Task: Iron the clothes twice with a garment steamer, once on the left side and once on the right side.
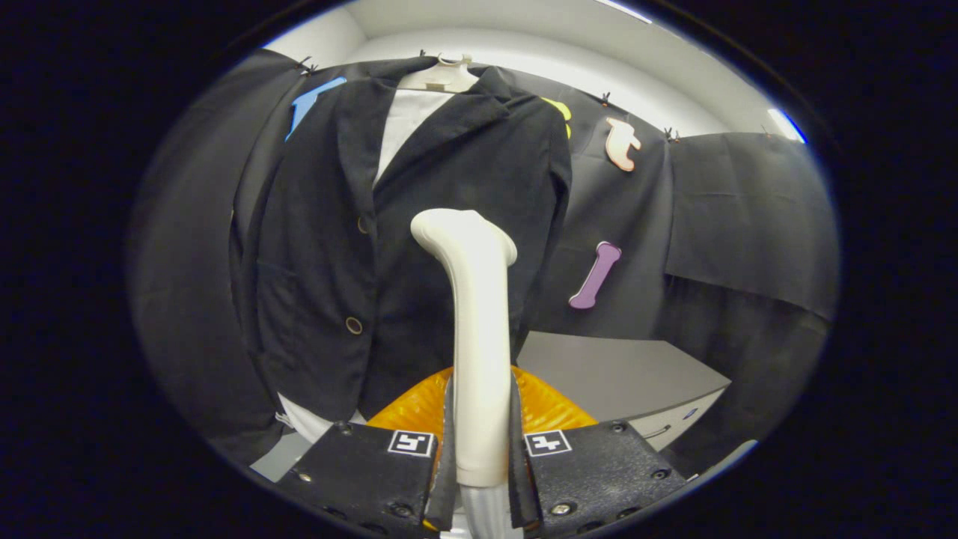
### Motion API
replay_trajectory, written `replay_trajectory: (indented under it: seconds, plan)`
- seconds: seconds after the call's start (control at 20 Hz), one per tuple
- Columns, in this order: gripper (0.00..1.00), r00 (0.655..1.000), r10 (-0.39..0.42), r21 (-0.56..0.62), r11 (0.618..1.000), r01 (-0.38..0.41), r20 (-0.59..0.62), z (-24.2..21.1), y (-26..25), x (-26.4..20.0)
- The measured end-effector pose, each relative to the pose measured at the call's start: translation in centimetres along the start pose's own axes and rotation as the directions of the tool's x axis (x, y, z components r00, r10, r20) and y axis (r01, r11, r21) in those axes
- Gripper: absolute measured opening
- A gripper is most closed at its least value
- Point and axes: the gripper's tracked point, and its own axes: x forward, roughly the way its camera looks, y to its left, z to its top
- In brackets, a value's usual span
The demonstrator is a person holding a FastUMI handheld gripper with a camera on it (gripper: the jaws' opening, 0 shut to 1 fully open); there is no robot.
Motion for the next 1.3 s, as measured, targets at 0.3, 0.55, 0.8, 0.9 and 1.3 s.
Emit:
replay_trajectory:
  seconds: [0.3, 0.55, 0.8, 0.9, 1.3]
  plan:
    - [0.31, 0.997, -0.017, 0.005, 1.000, 0.018, -0.072, -6.1, 1.4, 0.2]
    - [0.31, 0.996, -0.035, -0.046, 0.998, 0.031, -0.087, -8.4, 2.0, 0.5]
    - [0.31, 0.989, -0.021, -0.070, 0.997, 0.011, -0.147, -13.0, 3.5, 0.1]
    - [0.31, 0.977, -0.017, -0.061, 0.998, 0.004, -0.211, -16.0, 4.2, -0.1]
    - [0.31, 0.921, 0.022, -0.023, 0.999, -0.034, -0.390, -24.4, 4.9, -0.8]
